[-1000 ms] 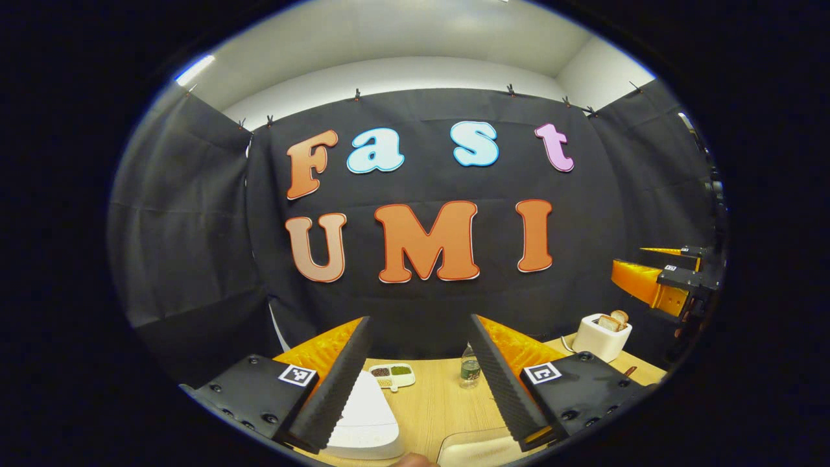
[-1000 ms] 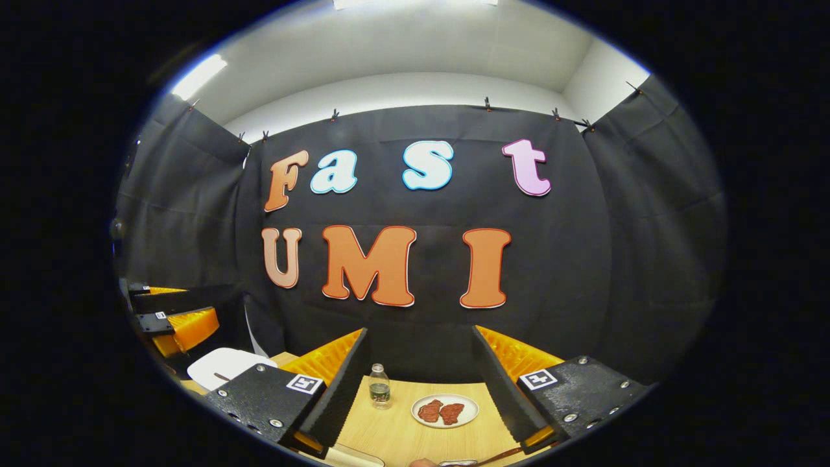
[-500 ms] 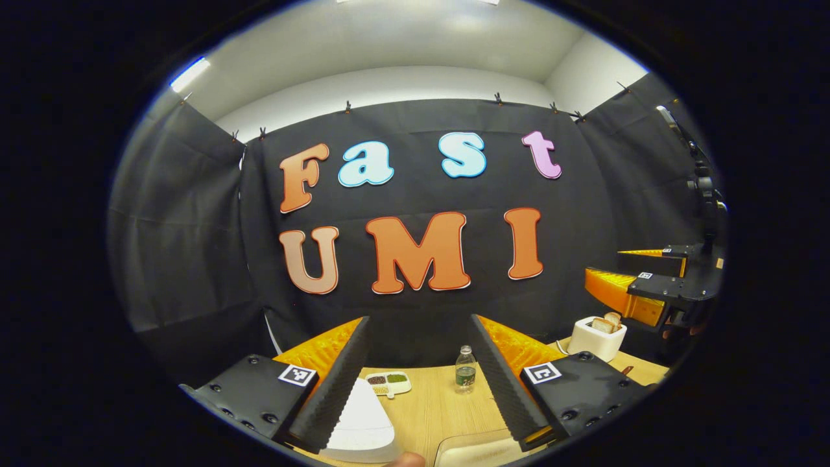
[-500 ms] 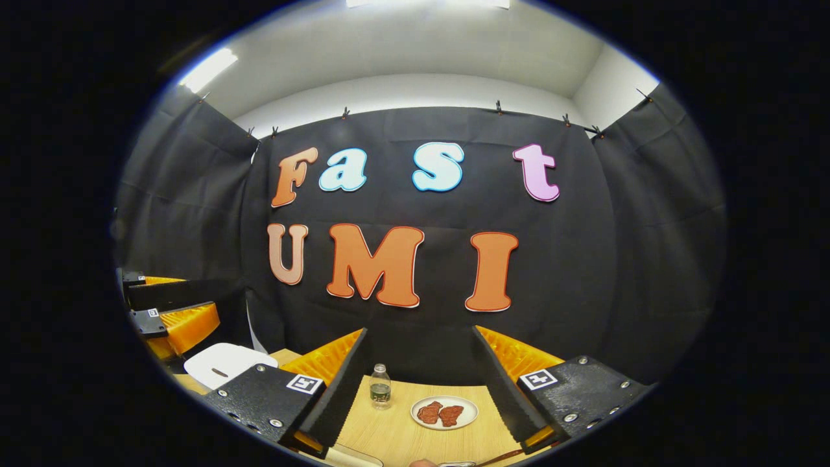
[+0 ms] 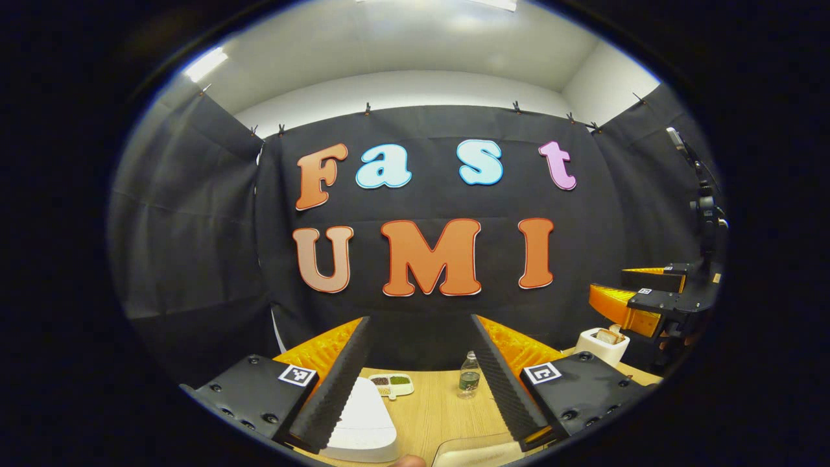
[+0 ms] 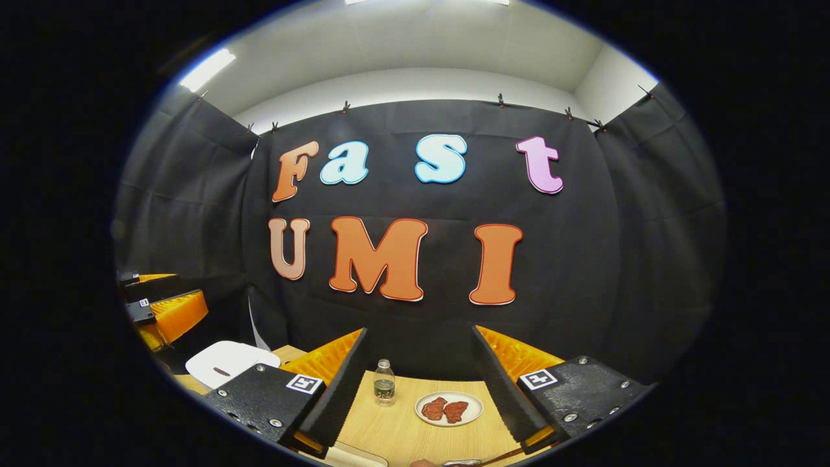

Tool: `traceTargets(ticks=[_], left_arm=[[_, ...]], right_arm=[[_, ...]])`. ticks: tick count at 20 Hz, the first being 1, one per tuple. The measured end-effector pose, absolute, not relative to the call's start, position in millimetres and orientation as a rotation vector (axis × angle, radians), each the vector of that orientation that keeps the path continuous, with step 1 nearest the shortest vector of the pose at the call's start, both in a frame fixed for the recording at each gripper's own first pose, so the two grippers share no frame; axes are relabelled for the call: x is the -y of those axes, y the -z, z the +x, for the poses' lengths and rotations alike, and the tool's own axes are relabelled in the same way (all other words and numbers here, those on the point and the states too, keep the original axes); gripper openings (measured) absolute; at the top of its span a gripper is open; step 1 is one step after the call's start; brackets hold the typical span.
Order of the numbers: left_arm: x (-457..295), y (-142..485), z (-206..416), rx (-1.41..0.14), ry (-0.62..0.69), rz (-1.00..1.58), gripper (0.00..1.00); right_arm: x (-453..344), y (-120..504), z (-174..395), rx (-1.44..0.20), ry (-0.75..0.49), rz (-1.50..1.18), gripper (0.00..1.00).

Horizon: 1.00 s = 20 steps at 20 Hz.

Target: Close the left gripper, press the button to open the rice cooker; take a wooden spoon from the chopstick holder with the right hand, scoop a spoonful of rice and pour it into the rice cooker, then put the wooden spoon back into the chopstick holder.

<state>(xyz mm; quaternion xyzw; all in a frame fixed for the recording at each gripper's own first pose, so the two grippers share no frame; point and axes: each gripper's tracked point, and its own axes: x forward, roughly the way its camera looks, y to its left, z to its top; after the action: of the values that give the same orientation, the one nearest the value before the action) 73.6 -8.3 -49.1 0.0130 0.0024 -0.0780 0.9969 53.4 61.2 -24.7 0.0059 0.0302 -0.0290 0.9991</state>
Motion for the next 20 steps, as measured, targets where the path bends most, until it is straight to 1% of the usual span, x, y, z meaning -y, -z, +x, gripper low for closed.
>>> traceTargets(ticks=[1, 2, 8, 9, 10, 20], left_arm=[[7.3, 47.4, 73.8, 0.001, 0.155, 0.025, 1.00], [8.0, 49.2, 76.0, 0.002, 0.154, 0.026, 0.96], [6.0, 50.4, 82.4, 0.004, 0.140, 0.050, 0.96], [2.2, 48.8, 83.5, 0.012, 0.121, 0.067, 1.00], [-3.1, 46.9, 85.0, 0.024, 0.102, 0.082, 1.00], [11.5, 49.2, 85.6, 0.020, 0.141, 0.057, 1.00]], right_arm=[[-63.7, 23.4, 54.0, -0.057, 0.054, 0.012, 0.95], [-64.8, 23.6, 54.6, -0.055, 0.053, 0.010, 0.95], [-71.2, 27.7, 59.4, -0.062, 0.045, 0.017, 0.95], [-71.8, 27.5, 59.9, -0.061, 0.045, 0.019, 0.95], [-71.1, 27.2, 59.5, -0.061, 0.046, 0.020, 0.95], [-74.7, 25.4, 58.8, -0.054, 0.045, 0.009, 0.95]])
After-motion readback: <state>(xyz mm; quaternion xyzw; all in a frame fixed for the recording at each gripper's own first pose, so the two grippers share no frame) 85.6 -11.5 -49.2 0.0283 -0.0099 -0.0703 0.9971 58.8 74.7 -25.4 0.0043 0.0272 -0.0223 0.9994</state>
